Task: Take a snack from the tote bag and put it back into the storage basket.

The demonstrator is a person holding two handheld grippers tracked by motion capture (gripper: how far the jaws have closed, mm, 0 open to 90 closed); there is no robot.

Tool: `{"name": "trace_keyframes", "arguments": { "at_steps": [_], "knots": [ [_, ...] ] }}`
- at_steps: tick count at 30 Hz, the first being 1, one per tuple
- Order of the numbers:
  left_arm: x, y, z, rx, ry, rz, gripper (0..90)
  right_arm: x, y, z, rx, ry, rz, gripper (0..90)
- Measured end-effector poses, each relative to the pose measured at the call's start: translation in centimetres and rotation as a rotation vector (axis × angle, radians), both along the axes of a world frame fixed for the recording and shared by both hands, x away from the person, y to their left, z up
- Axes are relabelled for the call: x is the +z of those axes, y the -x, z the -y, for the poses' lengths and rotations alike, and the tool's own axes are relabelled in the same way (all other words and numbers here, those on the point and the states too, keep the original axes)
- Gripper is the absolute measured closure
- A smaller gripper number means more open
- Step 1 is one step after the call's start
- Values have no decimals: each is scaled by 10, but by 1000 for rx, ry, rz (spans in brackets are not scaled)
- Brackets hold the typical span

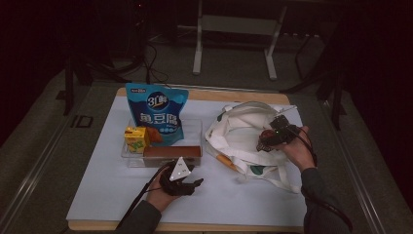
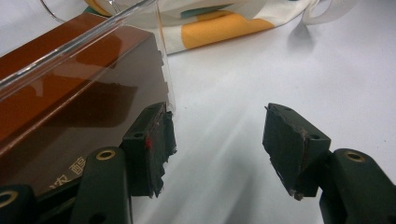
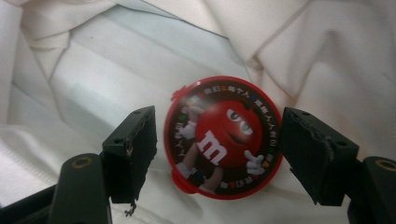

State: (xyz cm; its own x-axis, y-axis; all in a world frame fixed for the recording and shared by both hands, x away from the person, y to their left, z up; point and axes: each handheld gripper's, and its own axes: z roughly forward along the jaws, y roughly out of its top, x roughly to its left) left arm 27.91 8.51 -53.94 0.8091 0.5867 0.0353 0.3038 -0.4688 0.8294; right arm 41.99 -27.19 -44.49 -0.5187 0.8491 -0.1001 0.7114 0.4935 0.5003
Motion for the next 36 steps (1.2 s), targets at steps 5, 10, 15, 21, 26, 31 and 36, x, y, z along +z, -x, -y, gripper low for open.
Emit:
{"name": "trace_keyframes", "arguments": {
  "at_steps": [5, 10, 15, 21, 26, 31, 36],
  "knots": [
    [0, 0, 0, -1, -1, 0, 407, -1, -4, 2, -4, -1, -1, 258],
    [0, 0, 0, -1, -1, -1, 407, -5, -6, 1, -6, 20, -28, 231],
    [0, 0, 0, -2, -1, -1, 407, -9, -9, 1, -10, 26, -53, 221],
    [0, 0, 0, -1, -1, 0, 407, -13, -11, 0, -16, 19, -75, 245],
    [0, 0, 0, -1, -1, -1, 407, -15, -12, 0, -30, 15, -83, 251],
    [0, 0, 0, -1, -2, 0, 407, -15, -12, -3, -82, 7, -81, 253],
    [0, 0, 0, -2, -2, -1, 407, -15, -13, -8, -142, 4, -82, 252]
  ]
}}
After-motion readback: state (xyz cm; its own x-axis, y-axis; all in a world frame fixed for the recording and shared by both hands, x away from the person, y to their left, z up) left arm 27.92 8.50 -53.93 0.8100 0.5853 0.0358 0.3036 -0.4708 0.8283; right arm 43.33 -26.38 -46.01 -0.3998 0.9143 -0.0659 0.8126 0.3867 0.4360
